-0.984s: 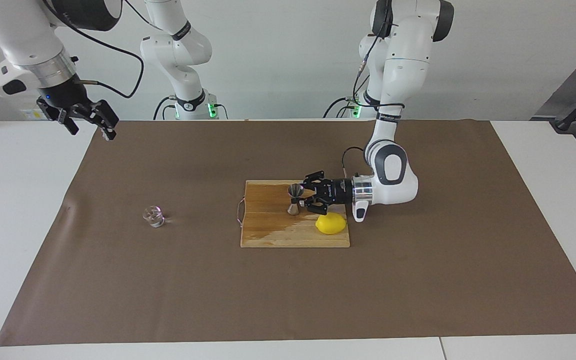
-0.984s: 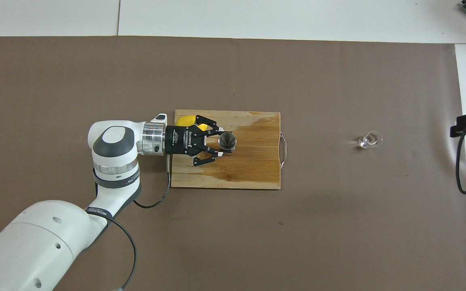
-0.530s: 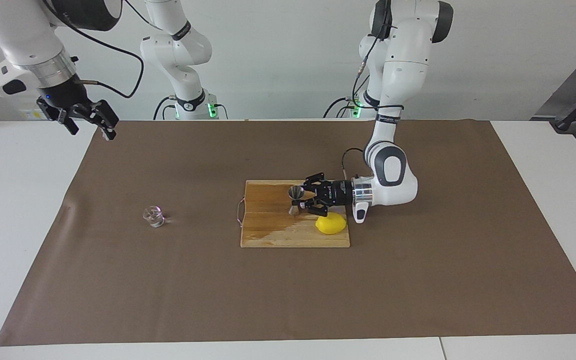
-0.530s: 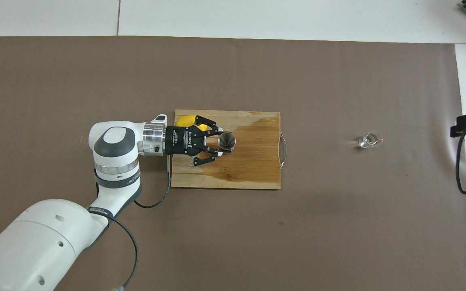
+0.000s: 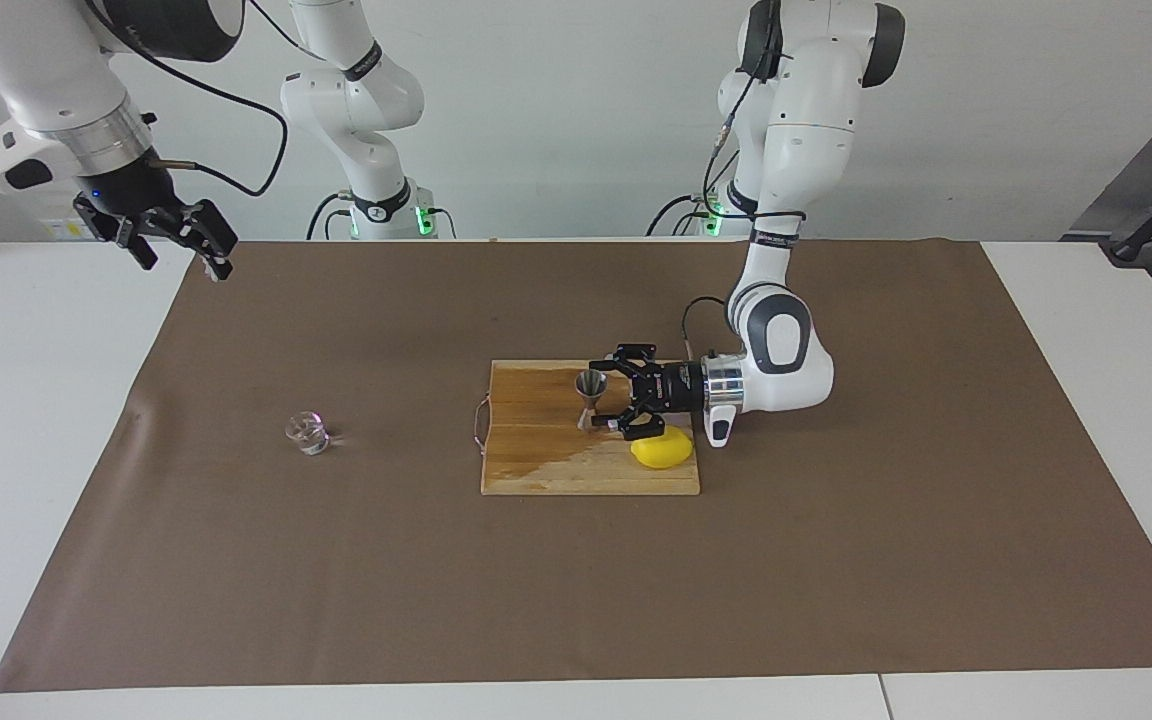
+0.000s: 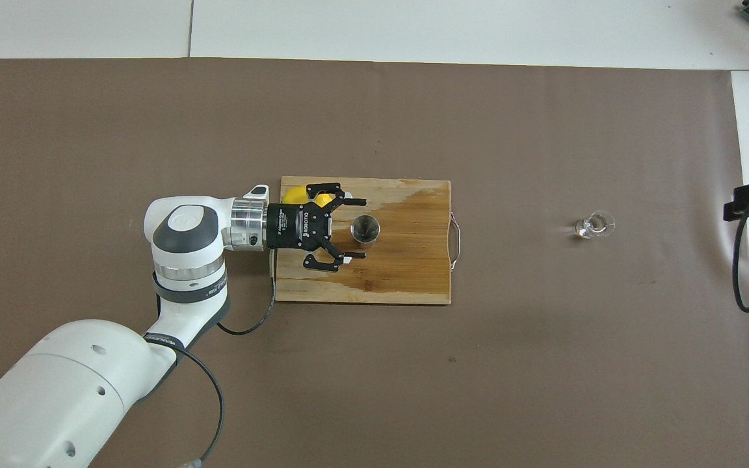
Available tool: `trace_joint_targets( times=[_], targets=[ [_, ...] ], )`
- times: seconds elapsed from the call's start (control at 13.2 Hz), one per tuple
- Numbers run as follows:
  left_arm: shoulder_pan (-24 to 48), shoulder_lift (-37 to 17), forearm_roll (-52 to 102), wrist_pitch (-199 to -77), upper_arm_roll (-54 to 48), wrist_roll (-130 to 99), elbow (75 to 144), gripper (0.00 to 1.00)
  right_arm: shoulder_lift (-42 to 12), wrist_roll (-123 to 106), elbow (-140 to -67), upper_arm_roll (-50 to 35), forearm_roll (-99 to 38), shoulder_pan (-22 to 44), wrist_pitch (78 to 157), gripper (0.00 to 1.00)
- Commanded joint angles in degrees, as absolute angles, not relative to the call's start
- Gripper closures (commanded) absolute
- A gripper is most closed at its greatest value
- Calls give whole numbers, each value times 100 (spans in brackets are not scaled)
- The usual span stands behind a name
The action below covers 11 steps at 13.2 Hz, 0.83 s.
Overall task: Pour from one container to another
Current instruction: 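Lower the metal cup onto the board and open the left gripper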
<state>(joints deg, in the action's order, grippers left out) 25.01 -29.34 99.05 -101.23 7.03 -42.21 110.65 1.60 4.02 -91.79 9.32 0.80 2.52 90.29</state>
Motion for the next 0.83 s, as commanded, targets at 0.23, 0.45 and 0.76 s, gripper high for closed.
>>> trace_joint_targets(
  times=[0.23,0.45,0.76],
  targets=[
    [2610,-2909,10055,-10046,835,-4184,11127,0,211,492,-9185,879,62,185,8974,0],
    [2610,-2865,10028,-9879,922,-4280,11127,0,211,483,-9185,870,62,237,8991,0],
    [2628,-2769,10011,-9598,1046,-4517,11109,0,193,230,-9202,870,53,237,9323,0]
  ],
)
